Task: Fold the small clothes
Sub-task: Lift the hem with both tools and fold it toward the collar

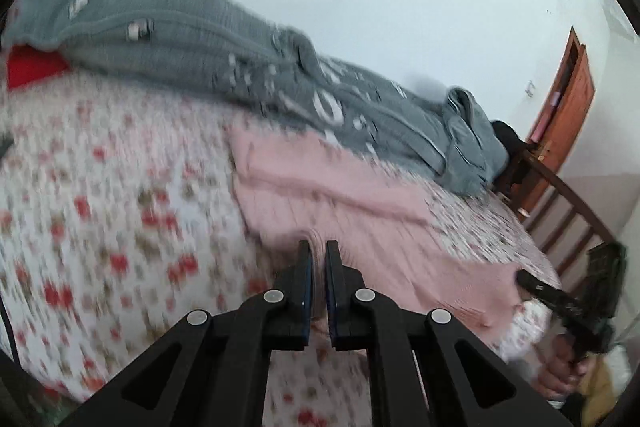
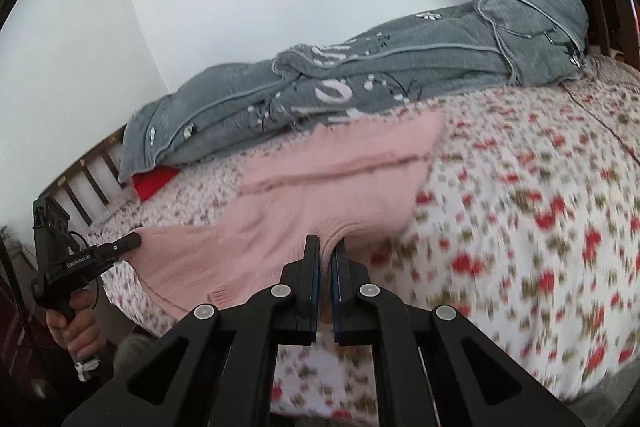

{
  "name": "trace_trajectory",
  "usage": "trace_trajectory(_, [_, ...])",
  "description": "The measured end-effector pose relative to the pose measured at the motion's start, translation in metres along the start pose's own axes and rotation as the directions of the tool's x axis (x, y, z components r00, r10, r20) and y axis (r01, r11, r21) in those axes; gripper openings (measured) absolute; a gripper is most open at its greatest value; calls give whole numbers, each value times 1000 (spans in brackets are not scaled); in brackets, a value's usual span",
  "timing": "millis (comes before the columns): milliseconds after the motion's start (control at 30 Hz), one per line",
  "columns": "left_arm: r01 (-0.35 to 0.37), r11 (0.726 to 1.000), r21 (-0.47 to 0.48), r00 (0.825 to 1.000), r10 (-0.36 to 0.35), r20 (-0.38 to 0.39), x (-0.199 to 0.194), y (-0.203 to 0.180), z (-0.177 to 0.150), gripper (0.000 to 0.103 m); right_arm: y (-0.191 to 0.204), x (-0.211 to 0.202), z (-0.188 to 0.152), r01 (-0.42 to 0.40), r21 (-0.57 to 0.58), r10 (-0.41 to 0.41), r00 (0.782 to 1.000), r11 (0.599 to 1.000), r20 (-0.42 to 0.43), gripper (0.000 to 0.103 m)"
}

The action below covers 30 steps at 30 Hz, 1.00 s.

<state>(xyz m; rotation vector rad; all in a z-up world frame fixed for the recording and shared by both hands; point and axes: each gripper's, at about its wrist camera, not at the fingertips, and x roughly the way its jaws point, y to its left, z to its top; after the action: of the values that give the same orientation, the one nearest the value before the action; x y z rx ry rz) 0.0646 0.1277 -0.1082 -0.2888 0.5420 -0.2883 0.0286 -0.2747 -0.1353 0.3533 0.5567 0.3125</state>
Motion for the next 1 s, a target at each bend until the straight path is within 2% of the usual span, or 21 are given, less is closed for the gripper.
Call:
trace_trajectory(67, [-30,1000,4,999,30,26,7,-6,13,7,-3,9,19,-12,22,11,1000,1000,5,5])
trace_trajectory(233, [-32,998,-45,997,35,64,32,-7,44,7,-15,27,59,-34,78,32,999,996,25,5])
trace_trajectory(500, [-63,991,-116,996,70,62,90,7,79,7,-41,75,109,-22,159,21,1000,987,5,5])
trace_trajectory(633, [-63,987,-150,997,68,30,126,16,98,7,-56,111,133,-22,195,27,999,981,-21,5])
trace_trajectory(900, [-124,987,-101,992,122,-29,213,24,136,7,-82,198,179,19,209,0,996,978,-90,5])
trace_trajectory(1000, [-141,985,-96,988,135,-72,247,34,147,8,-97,232,192,46,206,-21,992,977,-123,5])
